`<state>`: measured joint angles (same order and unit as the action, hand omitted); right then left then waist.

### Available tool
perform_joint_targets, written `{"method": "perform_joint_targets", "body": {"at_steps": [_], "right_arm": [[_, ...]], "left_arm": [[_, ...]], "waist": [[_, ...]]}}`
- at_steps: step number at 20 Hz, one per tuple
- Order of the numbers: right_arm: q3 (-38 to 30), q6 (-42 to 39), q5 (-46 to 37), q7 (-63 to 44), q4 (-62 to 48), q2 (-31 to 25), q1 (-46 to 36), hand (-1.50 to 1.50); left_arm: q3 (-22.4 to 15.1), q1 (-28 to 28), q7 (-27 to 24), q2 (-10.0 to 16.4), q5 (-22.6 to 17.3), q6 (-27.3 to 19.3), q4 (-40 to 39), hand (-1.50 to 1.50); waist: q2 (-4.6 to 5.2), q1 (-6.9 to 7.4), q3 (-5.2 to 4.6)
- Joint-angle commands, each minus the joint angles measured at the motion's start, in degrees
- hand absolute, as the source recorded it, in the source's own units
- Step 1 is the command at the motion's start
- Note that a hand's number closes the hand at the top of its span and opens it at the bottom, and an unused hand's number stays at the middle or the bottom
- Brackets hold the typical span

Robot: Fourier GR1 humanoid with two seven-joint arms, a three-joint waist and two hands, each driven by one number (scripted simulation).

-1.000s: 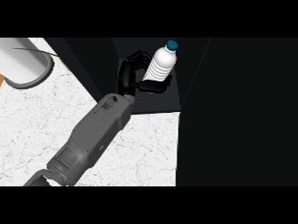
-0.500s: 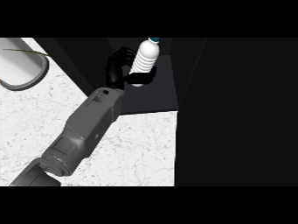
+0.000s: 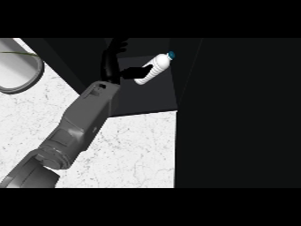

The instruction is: Pick up the bottled water, place it into the cabinet and close the cabinet

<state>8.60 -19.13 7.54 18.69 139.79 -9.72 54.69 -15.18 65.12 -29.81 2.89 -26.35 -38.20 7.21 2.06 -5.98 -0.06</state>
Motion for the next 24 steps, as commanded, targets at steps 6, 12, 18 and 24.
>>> {"method": "perform_joint_targets", "body": {"at_steps": [6,12,18,24], "right_arm": [[0.22,-1.91,3.63,-0.7,1.85,-0.51,0.45,-1.5],[2.69,-1.5,2.38,-2.41,3.78,0.34,1.39,-1.5],[1.69,-1.85,2.56,-2.06,1.71,0.28,0.58,-1.5],[1.82,-0.14,4.98,-6.71,7.22,0.95,1.43,-1.5]], "left_arm": [[1.31,2.52,-1.34,0.16,0.03,0.69,-2.35,-1.5],[4.14,2.36,-8.23,-1.66,-2.31,9.15,2.73,-1.5],[6.22,4.83,-8.57,-2.05,-3.56,16.27,3.75,-1.5],[6.37,0.54,-11.49,-2.84,-3.32,18.8,5.54,-1.5]], "waist": [[0.4,-0.56,-0.06],[-0.21,0.88,-0.14],[-0.98,2.47,0.0],[-1.58,4.2,0.0]]}}
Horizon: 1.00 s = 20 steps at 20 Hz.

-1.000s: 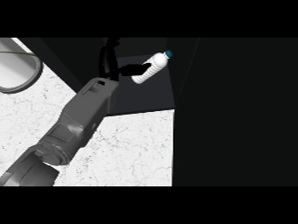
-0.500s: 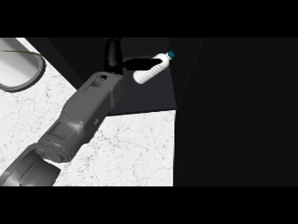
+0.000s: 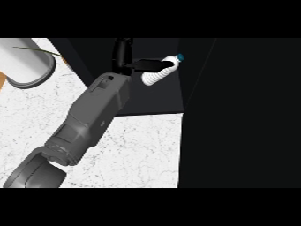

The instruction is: Pick up the bottled water, place it into the cabinet and close the cabinet

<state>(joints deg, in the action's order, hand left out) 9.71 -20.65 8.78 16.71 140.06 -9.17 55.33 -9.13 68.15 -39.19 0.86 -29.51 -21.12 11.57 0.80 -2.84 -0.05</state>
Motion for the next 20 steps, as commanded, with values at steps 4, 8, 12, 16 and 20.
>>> {"method": "perform_joint_targets", "body": {"at_steps": [4,8,12,16,20], "right_arm": [[2.12,1.6,2.06,-5.24,5.68,0.89,0.18,-1.5],[5.03,4.06,-0.8,-7.99,4.94,2.44,-2.42,-1.5],[7.5,4.95,-2.43,-9.66,7.7,2.72,-2.01,-1.5],[3.91,2.25,-0.03,-4.51,6.13,1.26,1.7,-1.5],[4.97,5.88,-1.7,-10.03,8.92,2.03,-0.36,-1.5]], "left_arm": [[-2.05,-4.93,0.01,-0.84,-2.07,0.21,6.91,-1.5],[-6.14,-10.22,2.93,-0.86,-3.35,0.96,13.63,-1.5],[-10.9,-18.04,1.34,-0.86,-5.84,5.32,20.28,-1.5],[-16.43,-27.14,-0.19,-0.86,-9.26,7.18,29.67,-1.5],[-17.25,-29.41,2.79,-0.86,-6.79,8.73,38.97,-1.5]], "waist": [[-0.8,0.78,0.03],[-1.11,2.07,0.02],[-1.01,2.12,-0.03],[-1.29,1.36,0.01],[-1.19,3.19,0.01]]}}
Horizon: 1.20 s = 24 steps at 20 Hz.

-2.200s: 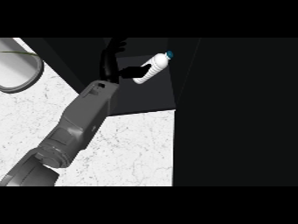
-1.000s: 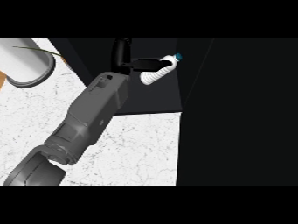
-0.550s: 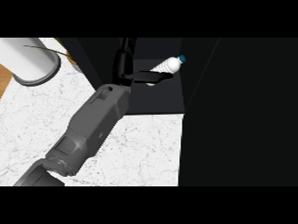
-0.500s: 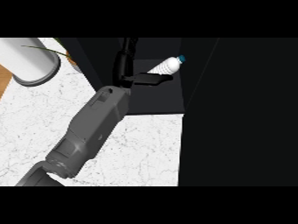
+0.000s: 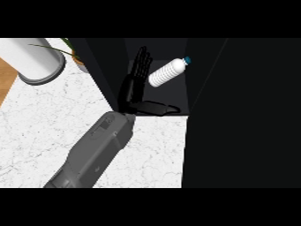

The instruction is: Pick up the bottled water, place it into the cabinet and close the cabinet

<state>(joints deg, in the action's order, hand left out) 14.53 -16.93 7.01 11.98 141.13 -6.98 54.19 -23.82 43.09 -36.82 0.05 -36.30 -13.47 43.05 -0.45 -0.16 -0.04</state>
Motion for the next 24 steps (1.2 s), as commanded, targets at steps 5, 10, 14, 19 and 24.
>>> {"method": "perform_joint_targets", "body": {"at_steps": [5,10,14,19,24], "right_arm": [[0.56,2.03,-1.79,-2.78,6.57,-0.52,1.39,-1.5],[2.6,-2.52,-4.47,-2.24,8.31,-5.36,2.77,-1.5],[3.52,-7.17,-9.43,0.35,6.19,-10.12,3.14,1.5],[6.01,-11.35,-11.65,1.63,8.49,-14.6,4.26,1.5],[11.61,-12.03,-17.22,3.79,10.3,-15.42,3.49,1.5]], "left_arm": [[-6.41,-14.7,2.42,1.61,2.24,1.29,20.24,-1.5],[-8.86,-22.96,5.36,6.46,2.55,1.61,31.0,1.5],[-11.12,-28.26,9.4,8.6,2.36,0.09,38.55,1.5],[-7.74,-36.71,7.85,16.35,0.42,3.44,44.97,-1.5],[-2.87,-41.34,10.59,22.23,-2.68,3.22,53.66,-1.5]], "waist": [[-0.1,0.66,0.02],[-0.07,1.16,0.0],[-0.23,0.92,0.0],[-0.17,0.64,-0.06],[-0.61,-0.06,-0.1]]}}
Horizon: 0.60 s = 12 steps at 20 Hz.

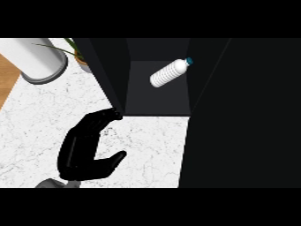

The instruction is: Pick up the bottled water, place it into the cabinet and close the cabinet

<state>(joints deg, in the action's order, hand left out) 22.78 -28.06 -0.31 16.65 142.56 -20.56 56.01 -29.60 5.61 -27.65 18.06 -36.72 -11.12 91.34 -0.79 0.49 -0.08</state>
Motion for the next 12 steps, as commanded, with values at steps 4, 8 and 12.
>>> {"method": "perform_joint_targets", "body": {"at_steps": [4,8,12], "right_arm": [[7.69,-0.94,-10.62,-4.02,11.28,-3.86,1.28,1.5],[12.61,-2.8,-11.16,-6.84,10.67,-6.6,-3.46,1.5],[17.89,-2.61,-13.01,-9.15,10.42,-7.27,-6.28,1.5]], "left_arm": [[5.61,-8.85,-0.33,6.19,-4.36,2.43,8.18,-1.5],[7.95,-12.08,-0.81,7.87,-8.04,6.16,8.69,-1.5],[11.29,-15.38,-0.11,11.13,-10.87,8.18,10.62,-1.5]], "waist": [[-0.09,-0.24,-0.16],[0.15,1.39,-0.42],[-0.51,1.42,-0.59]]}}
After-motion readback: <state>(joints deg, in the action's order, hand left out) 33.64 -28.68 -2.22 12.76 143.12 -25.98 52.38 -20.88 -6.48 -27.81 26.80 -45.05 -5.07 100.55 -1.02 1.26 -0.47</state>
